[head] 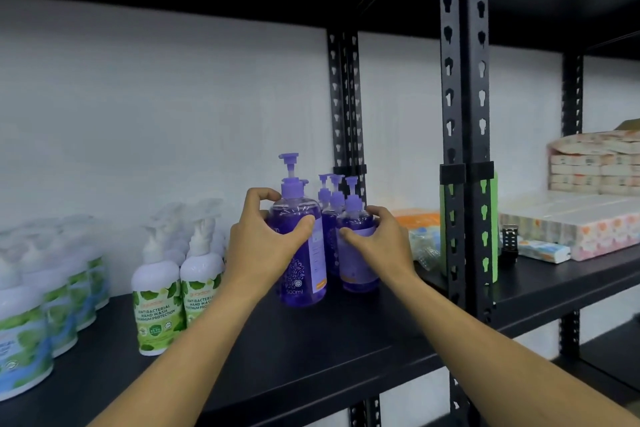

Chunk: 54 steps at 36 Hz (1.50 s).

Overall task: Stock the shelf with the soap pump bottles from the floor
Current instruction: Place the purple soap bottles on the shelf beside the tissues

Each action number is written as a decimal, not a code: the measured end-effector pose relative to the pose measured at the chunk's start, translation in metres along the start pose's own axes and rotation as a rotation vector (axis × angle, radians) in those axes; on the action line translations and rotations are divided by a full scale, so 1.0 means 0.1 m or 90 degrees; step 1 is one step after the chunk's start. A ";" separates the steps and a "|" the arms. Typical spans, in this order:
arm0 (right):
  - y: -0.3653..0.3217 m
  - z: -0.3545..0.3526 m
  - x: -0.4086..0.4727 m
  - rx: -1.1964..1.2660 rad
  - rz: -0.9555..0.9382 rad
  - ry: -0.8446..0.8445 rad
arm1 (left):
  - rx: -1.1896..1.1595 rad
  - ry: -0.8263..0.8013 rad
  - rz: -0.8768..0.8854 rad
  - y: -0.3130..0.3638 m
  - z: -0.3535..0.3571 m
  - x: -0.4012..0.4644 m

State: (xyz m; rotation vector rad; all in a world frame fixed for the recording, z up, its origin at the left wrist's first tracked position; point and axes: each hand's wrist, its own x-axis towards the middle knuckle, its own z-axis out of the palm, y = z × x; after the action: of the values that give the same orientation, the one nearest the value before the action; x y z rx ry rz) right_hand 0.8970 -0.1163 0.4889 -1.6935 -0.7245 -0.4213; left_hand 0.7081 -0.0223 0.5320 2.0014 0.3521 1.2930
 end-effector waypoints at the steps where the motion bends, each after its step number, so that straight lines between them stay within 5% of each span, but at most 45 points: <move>1: 0.00 0.00 0.00 -0.001 0.000 0.000 | -0.001 0.001 -0.001 -0.01 0.01 0.01; 12: 0.03 -0.01 -0.03 0.005 -0.015 -0.025 | -0.003 0.022 -0.025 -0.08 0.26 0.02; 24: 0.27 -0.09 -0.23 0.218 0.050 -0.091 | 0.022 0.045 -0.049 -0.20 0.53 0.07; 42: 0.41 -0.07 -0.18 0.227 0.105 -0.149 | 0.110 0.165 -0.054 -0.39 0.91 0.03; 54: 0.43 -0.08 -0.18 0.197 0.128 -0.161 | 0.074 -0.027 -0.052 -0.65 0.82 -0.10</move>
State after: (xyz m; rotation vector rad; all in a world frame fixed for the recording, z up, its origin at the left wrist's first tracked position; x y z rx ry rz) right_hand 0.9128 -0.1334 0.4476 -1.5193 -0.7501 0.0479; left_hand 0.7849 -0.0163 0.4602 2.0850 0.4934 1.2022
